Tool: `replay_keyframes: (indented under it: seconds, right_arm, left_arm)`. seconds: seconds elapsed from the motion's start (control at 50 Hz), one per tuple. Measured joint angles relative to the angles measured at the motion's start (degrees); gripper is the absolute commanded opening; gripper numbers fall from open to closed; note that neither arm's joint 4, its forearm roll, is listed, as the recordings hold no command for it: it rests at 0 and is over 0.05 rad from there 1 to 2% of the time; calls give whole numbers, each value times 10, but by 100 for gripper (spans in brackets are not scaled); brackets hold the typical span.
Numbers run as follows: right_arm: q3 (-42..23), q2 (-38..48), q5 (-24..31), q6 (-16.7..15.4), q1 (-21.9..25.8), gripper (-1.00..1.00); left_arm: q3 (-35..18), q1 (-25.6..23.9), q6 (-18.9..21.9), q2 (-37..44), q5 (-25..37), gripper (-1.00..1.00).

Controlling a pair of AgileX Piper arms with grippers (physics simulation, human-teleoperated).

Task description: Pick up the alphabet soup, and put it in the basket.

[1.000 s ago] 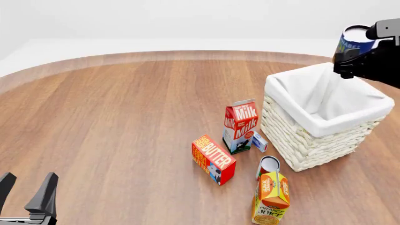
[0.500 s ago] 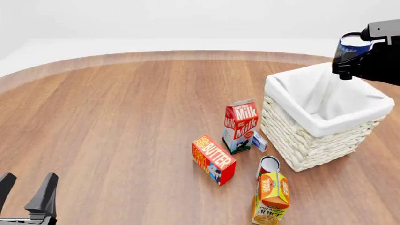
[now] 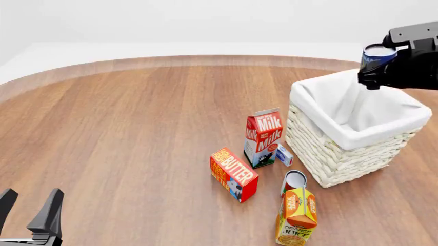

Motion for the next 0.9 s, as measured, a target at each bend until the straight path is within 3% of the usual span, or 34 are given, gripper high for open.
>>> replay_keyframes:
  seconds: [0.9]
  right_arm:
    - [-6,59,15,-25,-4,-100]
  left_arm:
    - [0,0,0,0,0,100]
